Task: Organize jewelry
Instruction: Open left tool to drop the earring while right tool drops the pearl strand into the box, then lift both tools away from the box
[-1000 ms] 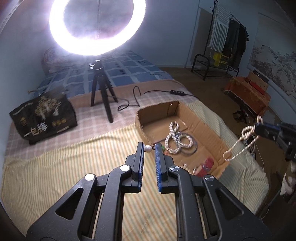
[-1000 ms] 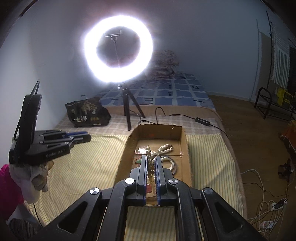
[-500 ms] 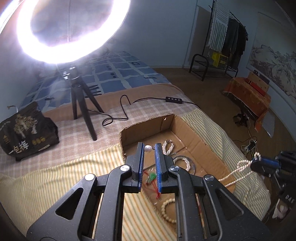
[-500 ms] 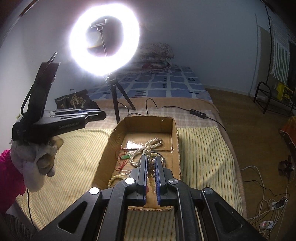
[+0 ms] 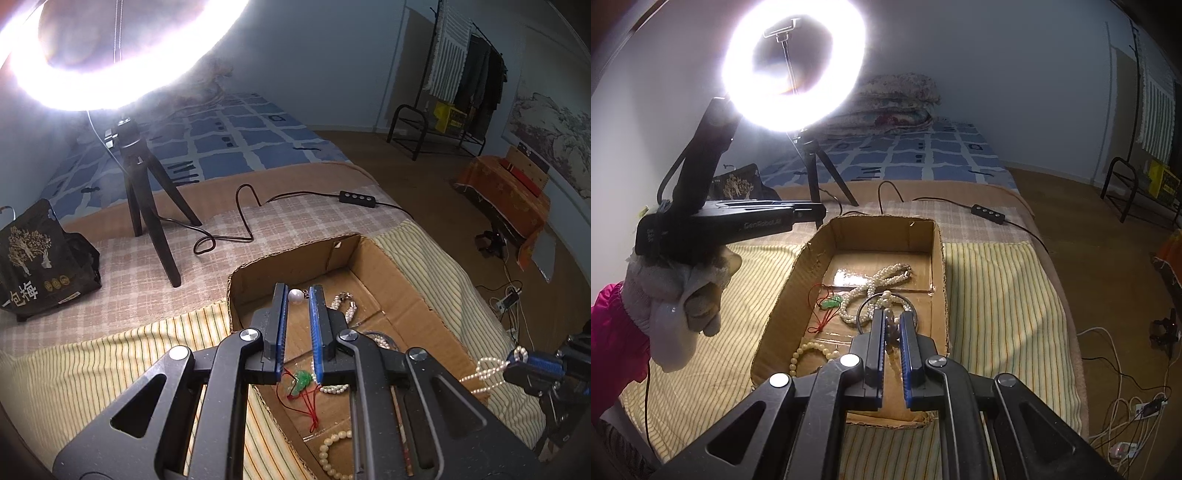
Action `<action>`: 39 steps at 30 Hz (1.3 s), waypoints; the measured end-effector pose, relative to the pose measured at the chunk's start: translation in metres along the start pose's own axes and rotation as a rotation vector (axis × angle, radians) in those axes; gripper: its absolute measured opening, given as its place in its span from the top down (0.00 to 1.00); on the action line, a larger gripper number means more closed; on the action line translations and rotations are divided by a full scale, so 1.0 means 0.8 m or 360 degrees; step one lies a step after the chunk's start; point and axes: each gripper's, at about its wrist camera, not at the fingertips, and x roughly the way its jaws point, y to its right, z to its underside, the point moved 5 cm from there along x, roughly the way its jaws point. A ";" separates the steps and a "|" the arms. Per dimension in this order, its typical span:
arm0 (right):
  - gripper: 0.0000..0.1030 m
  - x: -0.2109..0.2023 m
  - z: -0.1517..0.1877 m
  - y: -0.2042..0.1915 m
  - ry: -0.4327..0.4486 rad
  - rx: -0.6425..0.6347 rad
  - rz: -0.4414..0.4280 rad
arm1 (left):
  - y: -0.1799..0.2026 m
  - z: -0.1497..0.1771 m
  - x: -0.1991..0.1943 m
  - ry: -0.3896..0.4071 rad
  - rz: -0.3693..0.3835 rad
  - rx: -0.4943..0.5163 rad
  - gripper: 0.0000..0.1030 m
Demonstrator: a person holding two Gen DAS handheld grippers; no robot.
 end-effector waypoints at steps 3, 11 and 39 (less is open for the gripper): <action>0.95 0.005 0.001 -0.001 -0.0010 0.0004 -0.0010 | -0.001 0.000 0.002 -0.0001 -0.0007 -0.0011 0.90; 0.95 0.011 0.003 -0.004 -0.0024 0.0001 -0.0031 | 0.002 -0.003 0.000 0.0021 -0.0012 0.0010 0.90; 0.11 -0.037 -0.002 -0.027 0.0083 0.0023 0.0133 | -0.003 -0.011 -0.088 0.0160 -0.0057 -0.0011 0.54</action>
